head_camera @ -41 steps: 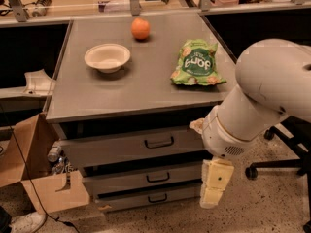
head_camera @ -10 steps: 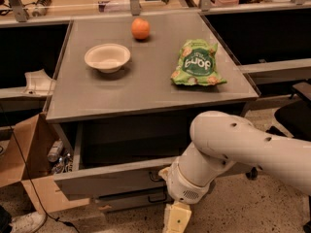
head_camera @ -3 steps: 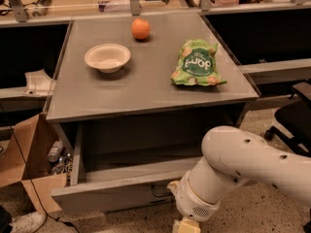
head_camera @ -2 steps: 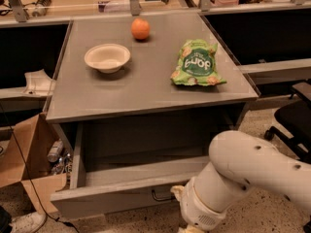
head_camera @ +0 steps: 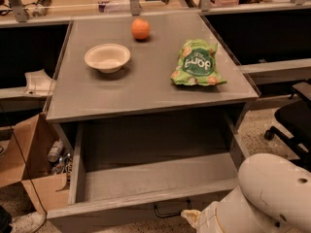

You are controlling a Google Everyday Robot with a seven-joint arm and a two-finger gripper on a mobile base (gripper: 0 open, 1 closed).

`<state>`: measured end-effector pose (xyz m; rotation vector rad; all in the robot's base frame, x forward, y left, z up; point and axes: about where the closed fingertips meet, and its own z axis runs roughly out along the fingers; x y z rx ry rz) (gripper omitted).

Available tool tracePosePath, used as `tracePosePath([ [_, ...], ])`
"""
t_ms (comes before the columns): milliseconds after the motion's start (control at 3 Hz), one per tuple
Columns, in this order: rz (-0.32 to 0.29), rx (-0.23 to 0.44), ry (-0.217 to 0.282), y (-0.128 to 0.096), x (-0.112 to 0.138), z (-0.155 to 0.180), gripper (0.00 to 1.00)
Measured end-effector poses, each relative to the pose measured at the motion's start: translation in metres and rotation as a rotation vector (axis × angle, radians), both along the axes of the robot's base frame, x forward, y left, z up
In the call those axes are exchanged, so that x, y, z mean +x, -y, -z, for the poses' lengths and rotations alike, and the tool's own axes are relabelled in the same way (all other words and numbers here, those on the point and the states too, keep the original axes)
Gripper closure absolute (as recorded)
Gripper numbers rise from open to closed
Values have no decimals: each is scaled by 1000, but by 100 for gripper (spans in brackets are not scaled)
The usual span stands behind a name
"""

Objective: Open top drawer

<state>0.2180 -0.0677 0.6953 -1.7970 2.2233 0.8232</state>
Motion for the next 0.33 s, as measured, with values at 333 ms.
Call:
tracePosePath([
  [333, 0, 0, 0, 0, 0, 0, 0],
])
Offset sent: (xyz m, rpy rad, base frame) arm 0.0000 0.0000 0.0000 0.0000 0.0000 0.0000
